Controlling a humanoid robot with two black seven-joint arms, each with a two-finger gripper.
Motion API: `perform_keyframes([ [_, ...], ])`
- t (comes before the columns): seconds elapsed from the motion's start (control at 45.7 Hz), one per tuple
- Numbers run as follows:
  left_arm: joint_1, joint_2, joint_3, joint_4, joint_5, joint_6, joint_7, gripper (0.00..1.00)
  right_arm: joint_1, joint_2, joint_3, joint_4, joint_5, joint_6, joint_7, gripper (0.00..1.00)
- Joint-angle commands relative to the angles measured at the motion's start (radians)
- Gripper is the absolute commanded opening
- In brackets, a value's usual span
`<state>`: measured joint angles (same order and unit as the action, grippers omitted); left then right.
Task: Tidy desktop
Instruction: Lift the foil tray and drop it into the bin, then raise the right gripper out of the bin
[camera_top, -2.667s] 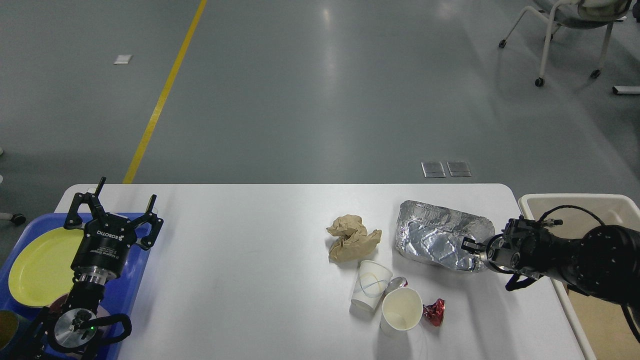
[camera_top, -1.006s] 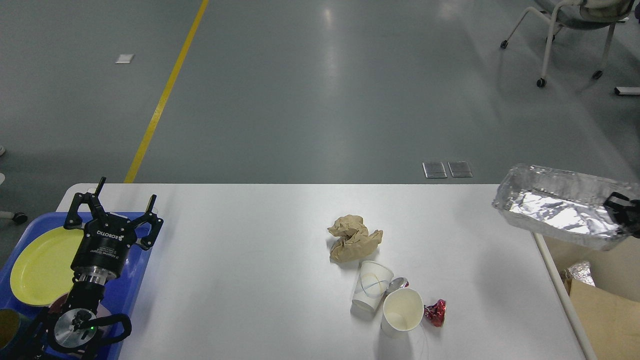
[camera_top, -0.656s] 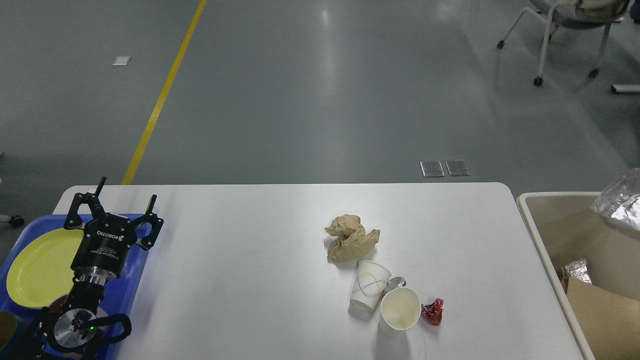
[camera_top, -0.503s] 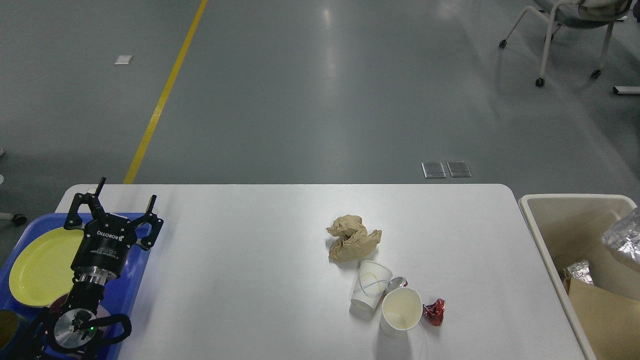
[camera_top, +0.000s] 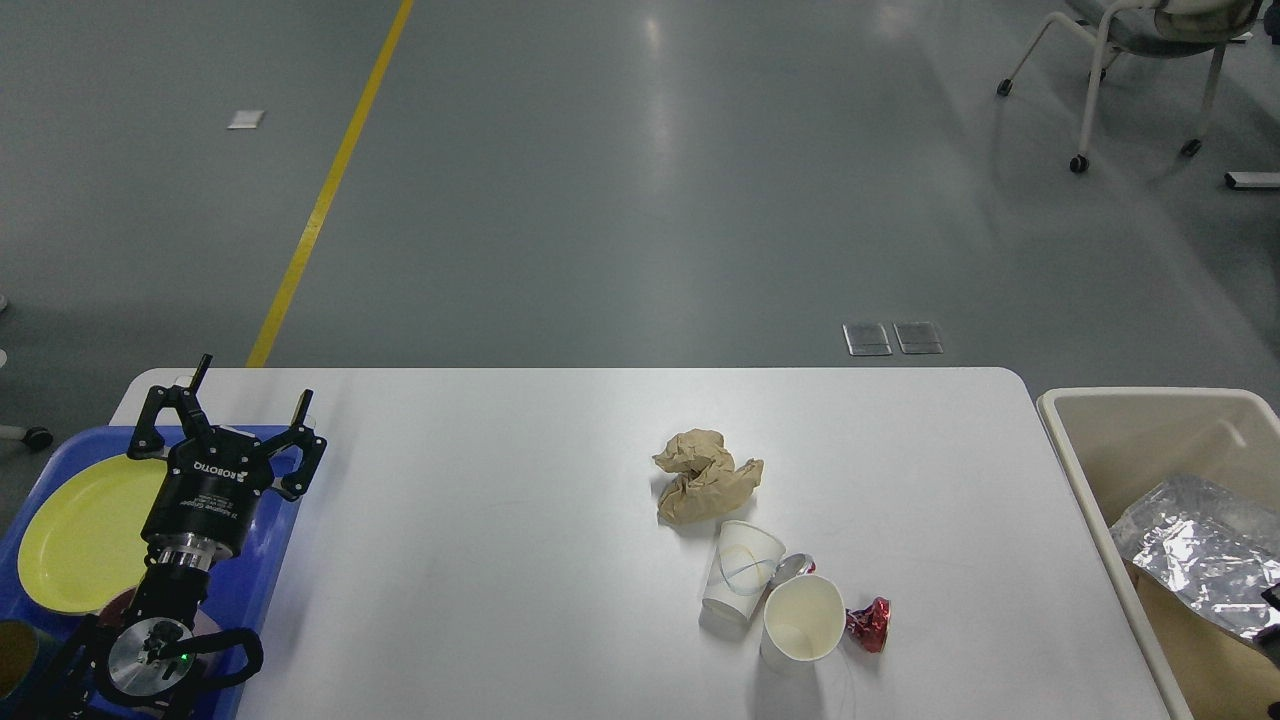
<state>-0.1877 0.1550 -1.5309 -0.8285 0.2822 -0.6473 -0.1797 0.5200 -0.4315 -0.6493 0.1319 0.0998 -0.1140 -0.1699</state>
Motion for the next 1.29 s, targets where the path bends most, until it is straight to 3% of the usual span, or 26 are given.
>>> perform_keyframes([
  [0.0, -0.001, 0.000, 0.000, 0.000, 0.000, 0.000, 0.000, 0.96, -0.015, 0.019, -0.001, -0.009, 0.001, -0.003, -0.005, 0.00],
  [0.219, -0.001, 0.000, 0.000, 0.000, 0.000, 0.000, 0.000, 0.96, -0.024, 0.019, 0.002, -0.008, 0.001, -0.007, -0.003, 0.00],
  [0.262, 0.001, 0.000, 0.000, 0.000, 0.000, 0.000, 0.000, 0.96, -0.026, 0.016, 0.005, -0.006, 0.001, -0.018, -0.002, 0.23],
  [0.35, 0.001, 0.000, 0.000, 0.000, 0.000, 0.000, 0.000, 0.96, -0.024, 0.014, 0.005, -0.006, 0.000, -0.085, 0.001, 1.00],
  [0.678, -0.001, 0.000, 0.000, 0.000, 0.000, 0.000, 0.000, 0.96, -0.014, 0.019, 0.005, 0.009, -0.003, -0.118, 0.003, 1.00],
  [0.875, -0.001, 0.000, 0.000, 0.000, 0.000, 0.000, 0.000, 0.96, 0.103, -0.050, -0.021, 0.096, -0.023, -0.052, 0.001, 1.00],
  [1.115, -0.001, 0.000, 0.000, 0.000, 0.000, 0.000, 0.000, 0.96, 0.500, -0.122, -0.343, 0.402, -0.057, 0.074, -0.002, 1.00],
  [1.268, -0.001, 0.000, 0.000, 0.000, 0.000, 0.000, 0.000, 0.96, 0.839, -0.098, -0.564, 0.656, -0.057, 0.235, -0.003, 1.00],
])
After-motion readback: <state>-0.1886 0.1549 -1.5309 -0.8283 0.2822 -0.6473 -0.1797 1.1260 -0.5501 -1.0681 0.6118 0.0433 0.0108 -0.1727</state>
